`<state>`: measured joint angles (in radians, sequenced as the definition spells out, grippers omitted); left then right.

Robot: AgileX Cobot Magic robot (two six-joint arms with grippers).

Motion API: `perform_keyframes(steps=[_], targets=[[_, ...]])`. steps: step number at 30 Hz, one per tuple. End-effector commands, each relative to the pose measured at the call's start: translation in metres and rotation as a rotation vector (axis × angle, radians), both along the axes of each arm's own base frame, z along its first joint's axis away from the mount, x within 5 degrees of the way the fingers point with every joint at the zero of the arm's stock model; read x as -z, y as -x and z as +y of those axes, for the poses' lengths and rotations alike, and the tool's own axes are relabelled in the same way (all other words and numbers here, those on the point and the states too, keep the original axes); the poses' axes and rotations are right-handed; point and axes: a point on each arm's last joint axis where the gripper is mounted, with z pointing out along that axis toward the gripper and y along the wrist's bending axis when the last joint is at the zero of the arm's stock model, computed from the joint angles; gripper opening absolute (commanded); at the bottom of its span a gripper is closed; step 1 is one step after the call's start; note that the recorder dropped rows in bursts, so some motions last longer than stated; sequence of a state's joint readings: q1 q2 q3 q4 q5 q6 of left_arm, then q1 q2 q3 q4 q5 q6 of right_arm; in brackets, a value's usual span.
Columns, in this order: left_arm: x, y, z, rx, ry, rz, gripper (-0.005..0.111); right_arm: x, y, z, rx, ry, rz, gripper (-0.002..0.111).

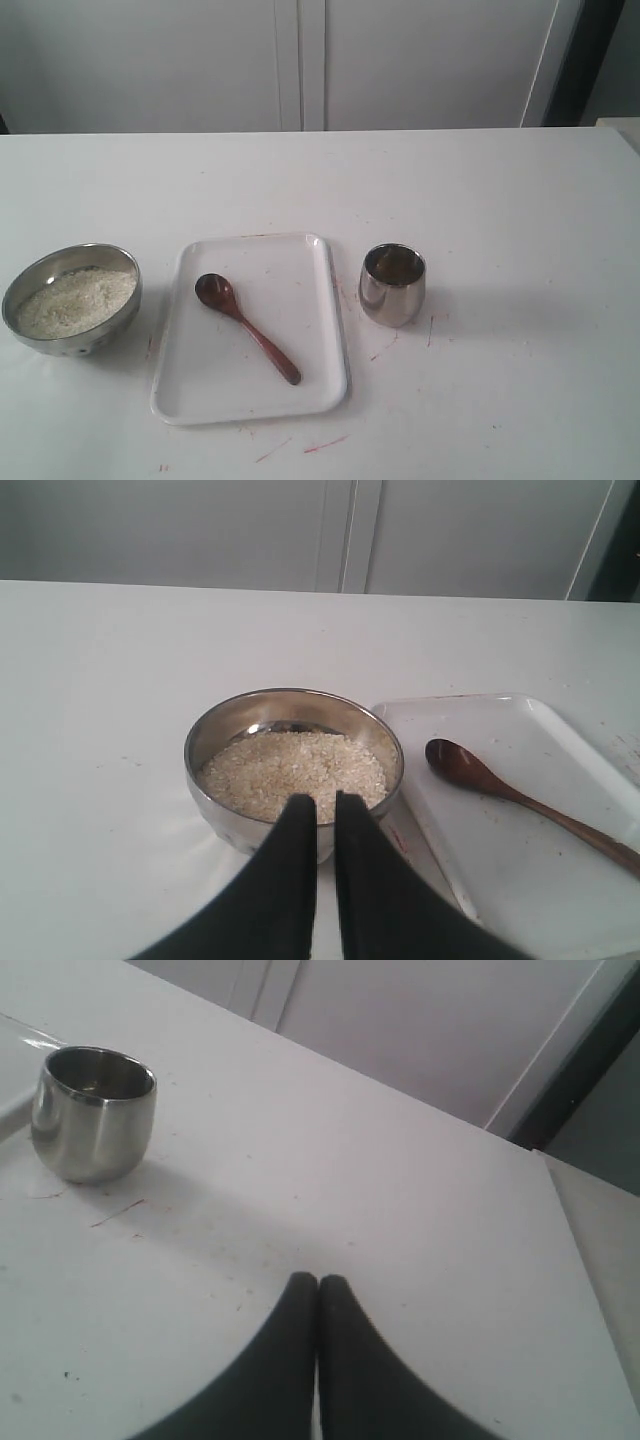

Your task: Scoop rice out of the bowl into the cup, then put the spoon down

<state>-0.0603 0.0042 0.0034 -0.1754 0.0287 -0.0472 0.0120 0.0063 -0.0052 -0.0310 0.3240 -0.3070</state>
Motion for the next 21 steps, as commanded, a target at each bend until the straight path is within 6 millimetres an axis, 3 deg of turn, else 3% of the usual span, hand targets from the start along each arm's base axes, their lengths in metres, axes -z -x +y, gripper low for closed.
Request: perform_keyframes(steps=[1, 21], targets=[[-0.0018, 0.0006, 0.0000, 0.002, 0.012, -0.012, 0.014, 0.0008, 0.0003, -0.0037, 0.062, 0.018, -0.008, 0.000], [-0.0018, 0.0006, 0.0000, 0.002, 0.012, -0.012, 0.014, 0.0021, 0.0007, -0.0049, 0.083, 0.018, 0.007, 0.000]])
